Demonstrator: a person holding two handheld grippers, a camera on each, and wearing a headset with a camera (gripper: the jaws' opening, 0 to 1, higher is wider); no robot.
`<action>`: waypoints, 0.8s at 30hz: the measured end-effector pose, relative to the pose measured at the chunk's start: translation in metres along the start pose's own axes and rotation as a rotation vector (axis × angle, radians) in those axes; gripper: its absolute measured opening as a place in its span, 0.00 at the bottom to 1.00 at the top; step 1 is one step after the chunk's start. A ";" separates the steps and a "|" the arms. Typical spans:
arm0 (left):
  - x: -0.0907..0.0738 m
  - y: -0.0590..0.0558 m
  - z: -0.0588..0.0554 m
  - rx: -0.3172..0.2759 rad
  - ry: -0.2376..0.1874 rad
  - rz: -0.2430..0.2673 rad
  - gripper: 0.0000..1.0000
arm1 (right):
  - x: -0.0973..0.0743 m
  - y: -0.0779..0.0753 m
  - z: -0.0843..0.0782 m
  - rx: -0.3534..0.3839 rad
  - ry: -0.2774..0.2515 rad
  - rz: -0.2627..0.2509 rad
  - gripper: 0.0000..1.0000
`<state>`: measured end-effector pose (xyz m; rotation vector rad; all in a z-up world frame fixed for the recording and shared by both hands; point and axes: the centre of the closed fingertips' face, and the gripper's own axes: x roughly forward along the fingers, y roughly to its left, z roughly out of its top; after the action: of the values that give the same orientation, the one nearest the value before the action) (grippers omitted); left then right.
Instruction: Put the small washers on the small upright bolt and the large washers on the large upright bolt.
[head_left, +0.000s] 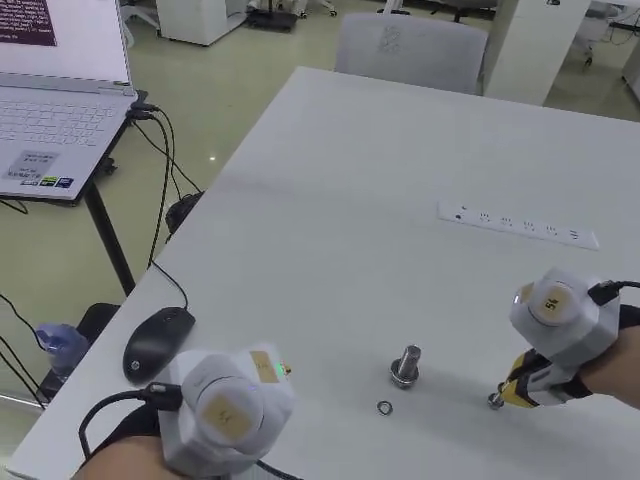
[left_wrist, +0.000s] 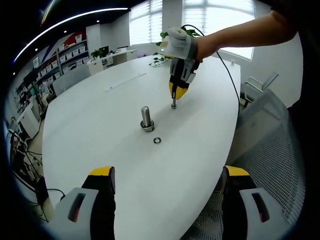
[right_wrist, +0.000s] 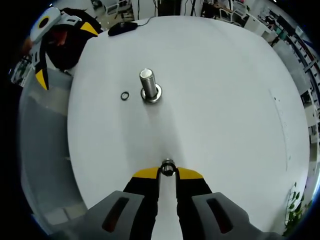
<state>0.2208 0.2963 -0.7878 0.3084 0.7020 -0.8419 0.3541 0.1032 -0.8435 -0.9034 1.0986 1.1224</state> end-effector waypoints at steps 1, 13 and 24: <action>0.000 0.000 0.000 0.001 -0.002 0.001 0.89 | 0.001 0.000 0.000 -0.001 0.003 0.001 0.13; 0.001 -0.001 0.001 0.001 -0.014 -0.011 0.91 | 0.015 0.004 -0.002 -0.022 0.028 0.014 0.13; 0.000 0.001 0.007 -0.004 -0.046 -0.007 0.94 | 0.022 0.004 -0.004 -0.047 0.046 0.009 0.13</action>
<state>0.2243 0.2931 -0.7829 0.2822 0.6625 -0.8517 0.3512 0.1051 -0.8657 -0.9666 1.1188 1.1436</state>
